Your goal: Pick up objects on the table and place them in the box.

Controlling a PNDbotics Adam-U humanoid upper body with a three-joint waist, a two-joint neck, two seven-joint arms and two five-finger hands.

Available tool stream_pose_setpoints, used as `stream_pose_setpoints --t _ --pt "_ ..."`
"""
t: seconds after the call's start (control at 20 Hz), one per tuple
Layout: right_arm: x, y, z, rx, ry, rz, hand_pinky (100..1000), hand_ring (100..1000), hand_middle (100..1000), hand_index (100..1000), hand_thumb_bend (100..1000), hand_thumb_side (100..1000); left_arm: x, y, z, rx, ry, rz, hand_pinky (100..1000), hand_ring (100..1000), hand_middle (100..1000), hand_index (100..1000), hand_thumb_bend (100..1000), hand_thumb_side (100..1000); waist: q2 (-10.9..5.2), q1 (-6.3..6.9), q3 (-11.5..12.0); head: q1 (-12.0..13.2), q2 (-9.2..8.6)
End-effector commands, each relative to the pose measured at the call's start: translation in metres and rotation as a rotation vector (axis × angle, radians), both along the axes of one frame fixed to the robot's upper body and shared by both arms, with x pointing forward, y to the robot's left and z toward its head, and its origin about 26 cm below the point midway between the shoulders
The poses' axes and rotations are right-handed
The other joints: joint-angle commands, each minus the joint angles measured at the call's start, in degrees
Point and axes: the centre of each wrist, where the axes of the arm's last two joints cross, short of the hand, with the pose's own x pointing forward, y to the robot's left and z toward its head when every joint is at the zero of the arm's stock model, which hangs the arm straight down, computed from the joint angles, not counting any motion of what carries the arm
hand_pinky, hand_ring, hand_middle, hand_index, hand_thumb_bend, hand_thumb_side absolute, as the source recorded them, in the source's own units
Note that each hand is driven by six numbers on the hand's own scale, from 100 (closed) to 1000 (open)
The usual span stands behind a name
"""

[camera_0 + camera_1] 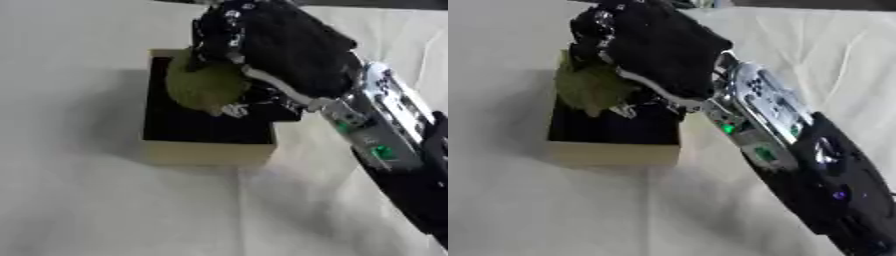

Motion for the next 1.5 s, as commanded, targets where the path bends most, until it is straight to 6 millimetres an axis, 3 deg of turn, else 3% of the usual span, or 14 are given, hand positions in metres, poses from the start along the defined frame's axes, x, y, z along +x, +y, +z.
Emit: stream_pose_setpoints --t 0.05,0.6,0.75,0.8,0.95,1.25,1.5 --pt "0.009 0.003 -0.004 0.009 -0.006 -0.021 554 596 503 573 188 100 -0.003 -0.001 0.010 0.024 -0.024 -0.001 634 605 601 735 389 521 -1.53 0.29 0.1 0.0 -0.14" --pt "0.027 0.011 -0.026 0.008 0.041 -0.036 573 617 512 589 173 100 -0.002 -0.002 0.010 0.023 -0.022 -0.006 634 604 601 734 384 523 -1.39 0.33 0.4 -0.2 -0.23" --pt "0.031 0.012 -0.034 -0.083 0.075 -0.039 683 720 652 710 346 100 -0.002 -0.002 0.010 0.022 -0.022 -0.007 634 604 601 734 382 524 -1.38 0.29 0.4 -0.2 -0.18" --pt "0.033 0.012 -0.036 -0.136 0.090 -0.050 737 789 765 789 372 100 -0.002 -0.003 0.010 0.022 -0.022 -0.007 634 605 601 734 382 524 -1.38 0.28 0.4 -0.2 -0.16" --pt "0.035 0.011 -0.036 -0.265 0.103 -0.095 842 930 925 898 361 100 -0.002 -0.003 0.010 0.022 -0.021 -0.007 634 605 601 734 381 525 -1.40 0.30 0.3 -0.1 -0.08" --pt "0.030 0.005 -0.025 -0.267 0.039 -0.164 850 947 928 912 459 100 -0.002 -0.003 0.010 0.021 -0.021 -0.005 635 605 600 735 380 524 -1.58 0.40 0.1 0.0 -0.06" --pt "0.026 0.001 -0.017 -0.181 -0.010 -0.168 837 928 910 891 420 100 -0.002 -0.002 0.009 0.019 -0.018 -0.003 635 605 600 735 380 524 -1.72 0.52 -0.1 0.0 -0.12"
